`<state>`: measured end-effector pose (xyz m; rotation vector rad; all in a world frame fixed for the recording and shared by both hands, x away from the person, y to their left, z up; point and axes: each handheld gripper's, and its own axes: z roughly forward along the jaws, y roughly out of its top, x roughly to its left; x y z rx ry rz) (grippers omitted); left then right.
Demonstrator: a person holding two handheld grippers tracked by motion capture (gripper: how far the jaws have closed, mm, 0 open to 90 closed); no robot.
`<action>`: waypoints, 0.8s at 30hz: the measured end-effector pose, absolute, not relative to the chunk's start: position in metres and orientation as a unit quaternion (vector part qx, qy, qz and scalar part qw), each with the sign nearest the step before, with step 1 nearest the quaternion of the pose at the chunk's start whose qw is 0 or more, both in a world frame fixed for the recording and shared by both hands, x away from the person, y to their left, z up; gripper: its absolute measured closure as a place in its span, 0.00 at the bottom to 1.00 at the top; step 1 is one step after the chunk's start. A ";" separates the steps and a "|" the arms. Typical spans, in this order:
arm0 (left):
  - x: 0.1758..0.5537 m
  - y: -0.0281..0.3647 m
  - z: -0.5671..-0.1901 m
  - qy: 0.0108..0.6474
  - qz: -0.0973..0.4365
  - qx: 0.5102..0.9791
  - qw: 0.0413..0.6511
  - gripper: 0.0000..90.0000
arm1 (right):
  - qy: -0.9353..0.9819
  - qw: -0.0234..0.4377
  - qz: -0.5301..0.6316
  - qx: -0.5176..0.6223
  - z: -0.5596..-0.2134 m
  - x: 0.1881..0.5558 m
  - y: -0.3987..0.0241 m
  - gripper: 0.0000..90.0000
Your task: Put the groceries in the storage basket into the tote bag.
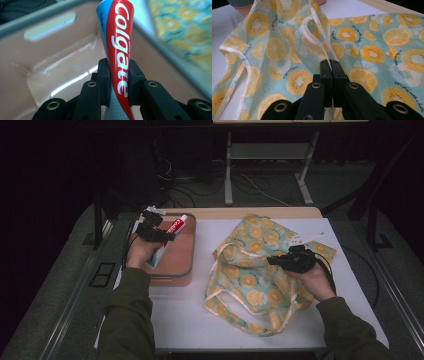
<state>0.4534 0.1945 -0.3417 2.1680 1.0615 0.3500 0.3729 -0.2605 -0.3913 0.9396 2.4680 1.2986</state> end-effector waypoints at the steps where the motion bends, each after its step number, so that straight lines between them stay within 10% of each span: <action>1: 0.451 0.193 -0.337 0.403 0.134 0.834 0.352 0.84 | 0.834 0.099 0.439 0.318 -0.391 0.373 -0.260 0.99; 24: 0.360 0.102 -0.312 0.243 0.082 0.867 0.427 0.84 | 0.835 0.103 0.436 0.320 -0.391 0.372 -0.260 0.99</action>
